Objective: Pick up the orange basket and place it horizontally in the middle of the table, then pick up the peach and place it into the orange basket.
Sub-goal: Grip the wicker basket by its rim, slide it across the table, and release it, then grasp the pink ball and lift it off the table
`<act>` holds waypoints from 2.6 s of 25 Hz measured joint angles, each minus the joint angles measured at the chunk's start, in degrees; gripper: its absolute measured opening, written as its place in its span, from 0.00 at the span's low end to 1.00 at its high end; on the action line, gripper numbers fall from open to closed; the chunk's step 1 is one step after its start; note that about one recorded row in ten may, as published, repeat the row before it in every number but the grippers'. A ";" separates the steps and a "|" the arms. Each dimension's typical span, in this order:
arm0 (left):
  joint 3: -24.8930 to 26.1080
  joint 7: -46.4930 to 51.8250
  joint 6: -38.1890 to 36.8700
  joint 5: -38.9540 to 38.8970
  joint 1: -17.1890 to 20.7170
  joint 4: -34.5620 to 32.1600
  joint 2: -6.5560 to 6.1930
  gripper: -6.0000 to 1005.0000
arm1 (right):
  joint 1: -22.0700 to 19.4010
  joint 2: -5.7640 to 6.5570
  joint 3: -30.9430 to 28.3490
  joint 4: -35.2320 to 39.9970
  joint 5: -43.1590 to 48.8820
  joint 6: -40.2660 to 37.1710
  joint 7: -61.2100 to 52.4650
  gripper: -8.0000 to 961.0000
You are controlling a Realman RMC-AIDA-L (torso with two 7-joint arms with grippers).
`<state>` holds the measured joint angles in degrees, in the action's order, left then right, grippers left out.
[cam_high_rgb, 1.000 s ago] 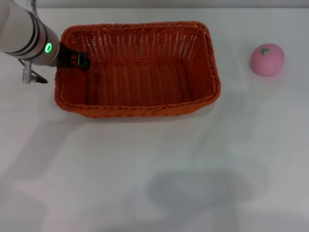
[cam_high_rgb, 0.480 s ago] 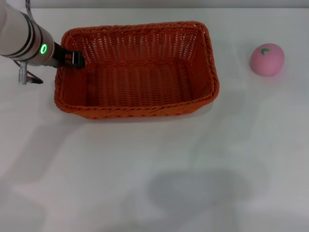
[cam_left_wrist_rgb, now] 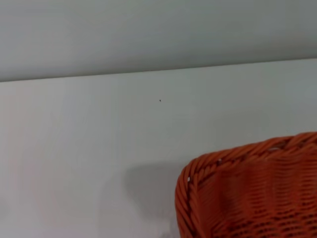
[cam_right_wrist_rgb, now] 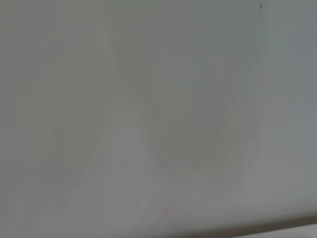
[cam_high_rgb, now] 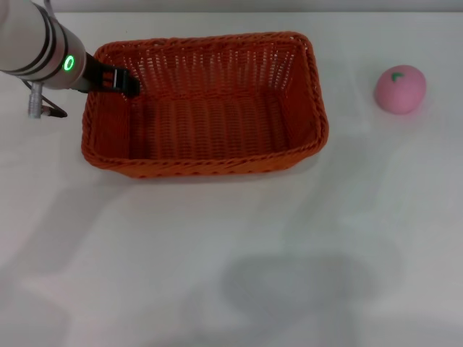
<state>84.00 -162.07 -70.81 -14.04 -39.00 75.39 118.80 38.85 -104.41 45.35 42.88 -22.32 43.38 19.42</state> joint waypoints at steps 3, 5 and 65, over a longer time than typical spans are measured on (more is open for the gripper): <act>0.04 0.00 -1.95 0.65 0.58 2.02 0.05 0.71 | 0.00 0.00 0.00 0.00 -0.07 -0.01 0.00 0.53; 0.24 0.00 -3.02 1.84 1.41 3.77 0.11 0.71 | 0.00 0.00 0.00 0.01 -0.12 0.01 0.00 0.53; 26.62 -0.09 1.91 18.10 14.22 12.98 -0.14 0.66 | -6.04 -6.10 -1.50 18.68 -2.15 18.50 -0.25 0.57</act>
<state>110.63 -162.16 -68.90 4.06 -24.77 88.37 118.66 32.81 -110.51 43.85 61.56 -24.47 61.87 19.17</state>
